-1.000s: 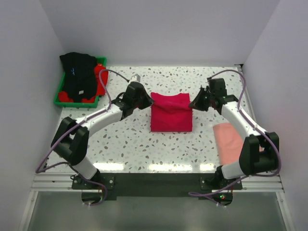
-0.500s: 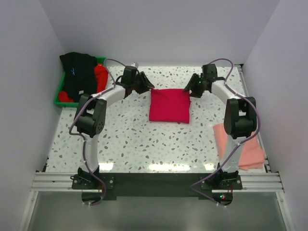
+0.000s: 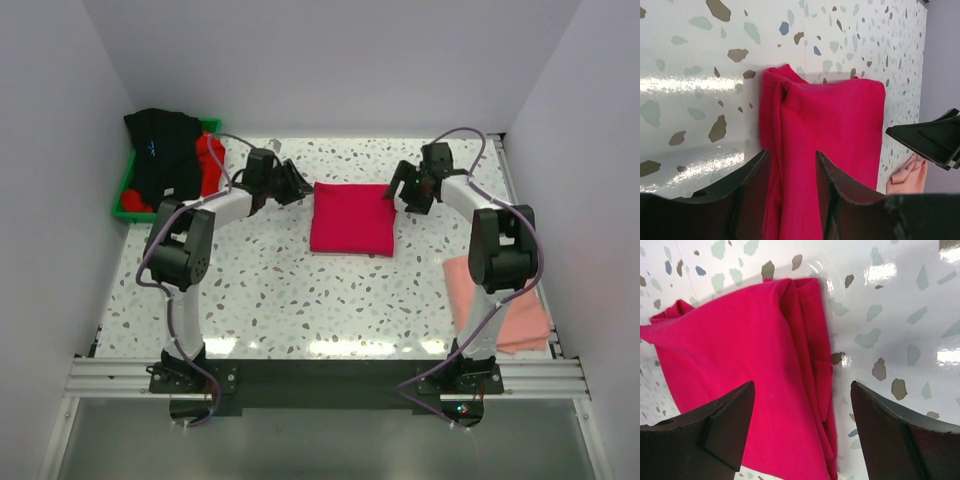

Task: Fold and stack the t-shirts
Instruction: Neatly place the folded tshirt to the corner

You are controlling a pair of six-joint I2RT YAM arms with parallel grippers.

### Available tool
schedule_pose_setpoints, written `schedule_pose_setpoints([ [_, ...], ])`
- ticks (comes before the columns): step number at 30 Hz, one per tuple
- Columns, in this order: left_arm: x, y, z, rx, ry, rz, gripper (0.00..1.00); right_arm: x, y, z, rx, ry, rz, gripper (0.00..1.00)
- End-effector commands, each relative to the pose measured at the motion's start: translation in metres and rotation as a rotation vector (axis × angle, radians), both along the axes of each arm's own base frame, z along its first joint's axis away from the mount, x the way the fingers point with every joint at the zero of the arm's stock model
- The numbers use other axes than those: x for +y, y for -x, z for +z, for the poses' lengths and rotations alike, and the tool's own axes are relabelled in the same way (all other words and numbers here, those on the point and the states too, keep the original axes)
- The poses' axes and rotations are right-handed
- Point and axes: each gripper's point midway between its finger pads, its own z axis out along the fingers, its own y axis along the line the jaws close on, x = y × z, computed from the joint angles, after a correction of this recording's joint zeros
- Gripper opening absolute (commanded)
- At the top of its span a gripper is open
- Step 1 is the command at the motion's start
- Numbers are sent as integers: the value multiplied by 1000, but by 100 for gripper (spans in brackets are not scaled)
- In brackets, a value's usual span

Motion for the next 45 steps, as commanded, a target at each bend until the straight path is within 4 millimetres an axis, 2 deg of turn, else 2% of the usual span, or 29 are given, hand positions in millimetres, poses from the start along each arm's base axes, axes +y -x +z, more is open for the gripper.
schedule_pose_setpoints([
  [1, -12, 4, 29, -101, 14, -31, 45, 3, -2, 4, -54, 44, 32, 80],
  [6, -19, 0, 23, -97, -5, -46, 38, 8, -1, -12, -33, 63, 48, 79],
  [10, -24, -13, 16, -93, -26, -55, 37, 8, -3, -20, -18, 72, 48, 76],
  [11, -23, -16, 4, -75, -41, -55, 37, 7, -4, -22, -10, 75, 46, 75],
  [13, -25, -26, 4, -74, -55, -49, 38, 5, -6, -25, -3, 82, 40, 74],
  [14, -25, -28, -10, -53, -67, -54, 38, 6, -8, -24, -6, 83, 40, 74],
  [15, -27, -36, -5, -63, -70, -52, 38, 6, -8, -28, 0, 87, 42, 74],
  [18, -31, -51, -15, -65, -83, -52, 38, 5, -11, -30, 3, 93, 36, 73],
  [20, -30, -51, -37, -11, -107, -53, 38, 3, -14, -29, 1, 100, 28, 73],
  [21, -31, -57, -34, -17, -106, -50, 38, 2, -14, -32, 8, 102, 22, 73],
  [23, -32, -61, -45, 0, -116, -48, 38, 3, -16, -33, 12, 96, 15, 73],
  [29, -31, -62, -63, 33, -123, -39, 40, 8, -15, -44, 39, 68, 20, 72],
  [37, -30, -60, -60, 27, -115, -36, 42, 17, 4, -48, 59, 47, 52, 70],
  [45, -30, -57, -62, 33, -105, -35, 42, 31, 25, -76, 116, 105, 63, 63],
])
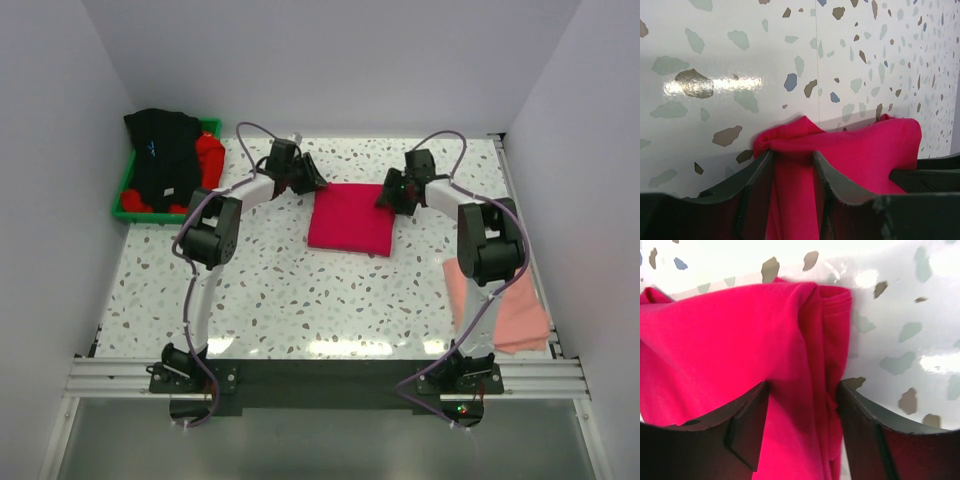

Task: Fold and stack the t-shirts
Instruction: Neatly place the folded tshirt to the corner

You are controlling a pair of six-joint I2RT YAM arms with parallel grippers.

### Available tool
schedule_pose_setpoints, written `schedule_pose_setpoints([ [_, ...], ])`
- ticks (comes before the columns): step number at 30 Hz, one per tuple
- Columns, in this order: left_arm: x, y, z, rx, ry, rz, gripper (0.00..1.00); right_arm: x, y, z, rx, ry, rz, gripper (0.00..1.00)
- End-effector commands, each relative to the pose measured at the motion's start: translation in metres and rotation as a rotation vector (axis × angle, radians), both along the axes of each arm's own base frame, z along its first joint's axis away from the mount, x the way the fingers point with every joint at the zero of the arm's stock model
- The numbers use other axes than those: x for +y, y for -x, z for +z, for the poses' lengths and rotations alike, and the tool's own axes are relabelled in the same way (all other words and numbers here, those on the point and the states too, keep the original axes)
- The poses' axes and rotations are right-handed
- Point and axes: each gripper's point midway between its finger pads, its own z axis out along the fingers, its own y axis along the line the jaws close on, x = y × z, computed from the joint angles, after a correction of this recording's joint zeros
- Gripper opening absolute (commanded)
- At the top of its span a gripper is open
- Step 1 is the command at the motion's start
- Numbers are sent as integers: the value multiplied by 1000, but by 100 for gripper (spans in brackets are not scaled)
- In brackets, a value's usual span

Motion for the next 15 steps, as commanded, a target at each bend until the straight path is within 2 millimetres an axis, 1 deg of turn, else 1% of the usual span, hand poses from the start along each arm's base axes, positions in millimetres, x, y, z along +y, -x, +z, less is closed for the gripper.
schedule_pose_setpoints([
  [1, 6, 1, -8, 10, -17, 11, 42, 10, 33, -38, 124, 50, 8, 59],
  [3, 6, 2, -8, 8, -18, 11, 42, 7, 35, -42, 132, 69, -11, 53],
  [6, 7, 2, -6, 8, -19, 10, 42, 2, 37, -43, 132, 86, -35, 39],
  [7, 6, 1, -2, -1, -16, 11, 42, 0, 37, -41, 128, 91, -43, 22],
  [8, 6, 1, 1, -4, -15, 11, 42, -2, 38, -41, 132, 98, -52, 10],
  [9, 6, 0, 4, -8, -14, 12, 42, -5, 37, -40, 129, 115, -67, 2],
  [10, 7, -1, 13, -21, -18, 13, 42, -6, 38, -38, 133, 114, -75, 0],
  [12, 14, -4, 22, -31, -41, 35, 43, -13, 39, -30, 128, 137, -107, 0],
  [13, 18, -5, 40, -57, -43, 43, 45, -18, 41, -29, 129, 143, -135, 0],
  [14, 26, -6, 44, -56, -53, 59, 45, -21, 40, -19, 109, 142, -152, 0],
  [15, 31, -6, 50, -67, -62, 77, 46, -24, 41, -15, 103, 144, -170, 0],
])
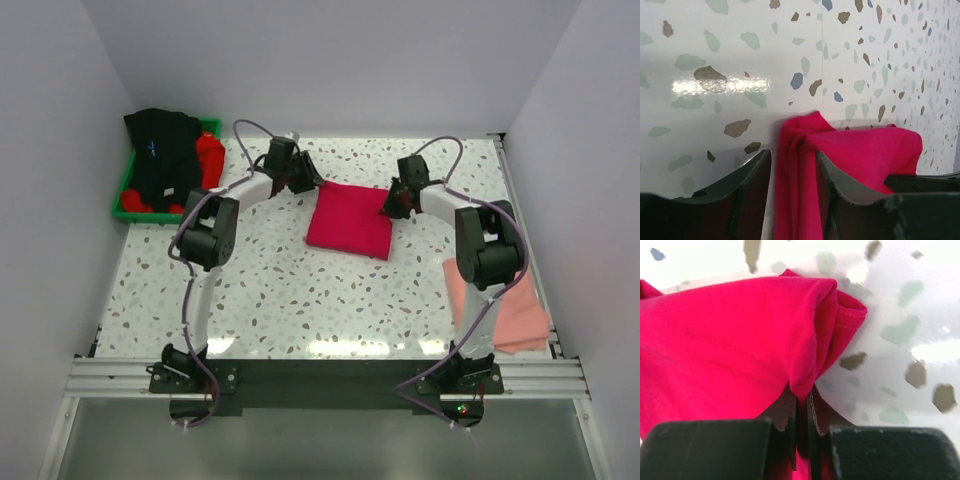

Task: Fold and stack the t-shirts
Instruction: Neatly place the folded tshirt to the corner

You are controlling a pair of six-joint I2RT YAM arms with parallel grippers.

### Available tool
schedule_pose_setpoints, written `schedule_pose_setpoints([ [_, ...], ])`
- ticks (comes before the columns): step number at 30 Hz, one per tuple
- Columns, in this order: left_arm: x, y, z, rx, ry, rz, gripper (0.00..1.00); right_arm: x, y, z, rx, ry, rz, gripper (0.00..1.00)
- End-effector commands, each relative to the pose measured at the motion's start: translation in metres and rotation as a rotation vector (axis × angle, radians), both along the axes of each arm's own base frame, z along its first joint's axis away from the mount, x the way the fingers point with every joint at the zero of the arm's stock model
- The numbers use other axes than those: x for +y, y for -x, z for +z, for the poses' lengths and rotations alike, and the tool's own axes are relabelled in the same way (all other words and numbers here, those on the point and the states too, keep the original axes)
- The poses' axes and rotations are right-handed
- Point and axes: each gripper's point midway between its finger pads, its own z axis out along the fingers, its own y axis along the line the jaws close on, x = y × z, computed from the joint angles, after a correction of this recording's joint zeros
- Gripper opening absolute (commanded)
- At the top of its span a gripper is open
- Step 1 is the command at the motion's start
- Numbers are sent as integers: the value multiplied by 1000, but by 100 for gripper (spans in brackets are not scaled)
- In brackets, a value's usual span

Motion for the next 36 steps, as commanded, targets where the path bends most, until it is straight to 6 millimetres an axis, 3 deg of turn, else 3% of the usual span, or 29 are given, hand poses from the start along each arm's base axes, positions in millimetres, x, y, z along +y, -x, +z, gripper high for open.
schedule_pose_setpoints([
  [1, 33, -6, 62, -91, -39, 72, 46, -39, 32, -2, 84, 111, -132, 0],
  [3, 40, -3, 75, -107, -45, 92, 47, -48, 37, 3, 87, 129, -169, 0],
  [4, 43, -2, 93, -137, -39, 98, 47, -53, 37, 6, 86, 131, -206, 0],
  [12, 54, 31, 133, -164, -33, 91, 47, -94, 69, 24, 218, 264, -388, 0],
  [19, 58, 65, 165, -199, 11, 73, 47, -138, 95, 71, 226, 382, -592, 0],
  [20, 59, 70, 161, -188, 10, 67, 47, -145, 108, 80, 259, 421, -609, 0],
  [22, 60, 79, 164, -190, 14, 59, 47, -162, 111, 102, 233, 475, -679, 0],
  [23, 60, 83, 164, -190, 13, 54, 47, -167, 125, 111, 265, 511, -687, 0],
  [25, 63, 90, 167, -197, 10, 51, 47, -178, 129, 127, 255, 535, -733, 0],
  [26, 64, 92, 166, -196, 7, 51, 47, -183, 141, 134, 280, 547, -744, 0],
  [36, 66, 113, 174, -208, 16, 19, 47, -227, 184, 172, 292, 526, -867, 0],
])
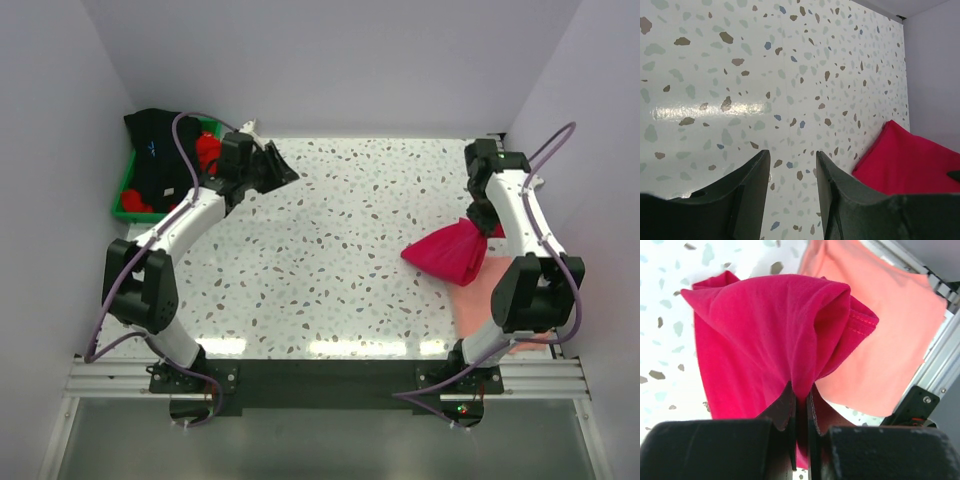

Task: Fold and stack the t-shirts
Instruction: Neatly place the folded tshirt to the corner

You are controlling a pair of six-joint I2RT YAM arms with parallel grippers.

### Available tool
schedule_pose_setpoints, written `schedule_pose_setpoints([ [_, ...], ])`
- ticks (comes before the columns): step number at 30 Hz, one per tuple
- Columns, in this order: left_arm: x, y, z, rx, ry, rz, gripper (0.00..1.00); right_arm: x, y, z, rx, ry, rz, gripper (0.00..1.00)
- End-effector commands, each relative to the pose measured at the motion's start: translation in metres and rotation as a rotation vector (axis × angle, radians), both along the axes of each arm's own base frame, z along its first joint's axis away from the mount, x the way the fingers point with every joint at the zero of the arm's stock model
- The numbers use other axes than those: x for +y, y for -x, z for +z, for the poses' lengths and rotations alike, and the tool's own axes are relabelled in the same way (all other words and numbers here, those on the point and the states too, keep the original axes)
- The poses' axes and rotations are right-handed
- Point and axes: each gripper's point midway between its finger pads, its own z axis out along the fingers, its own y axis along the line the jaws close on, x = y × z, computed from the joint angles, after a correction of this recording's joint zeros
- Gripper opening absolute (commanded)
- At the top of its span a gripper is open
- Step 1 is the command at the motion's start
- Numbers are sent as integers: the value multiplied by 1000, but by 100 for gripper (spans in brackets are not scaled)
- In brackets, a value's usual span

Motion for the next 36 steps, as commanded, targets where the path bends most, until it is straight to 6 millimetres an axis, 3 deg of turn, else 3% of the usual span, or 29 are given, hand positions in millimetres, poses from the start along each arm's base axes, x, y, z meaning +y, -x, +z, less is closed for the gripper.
schedule_pose_setpoints([
  [1, -4, 10, 20, -57, 12, -46, 47, -24, 27, 28, 1, 56, -67, 0],
  [12, -5, 15, 22, -63, 21, -64, 47, -70, 37, 50, -35, 40, -165, 0],
  [22, -6, 15, 23, -67, 20, -73, 47, -78, 50, 64, -68, 51, -203, 0],
  [36, -6, 15, 24, -74, 15, -76, 47, -81, 36, 86, -136, 58, -191, 0],
])
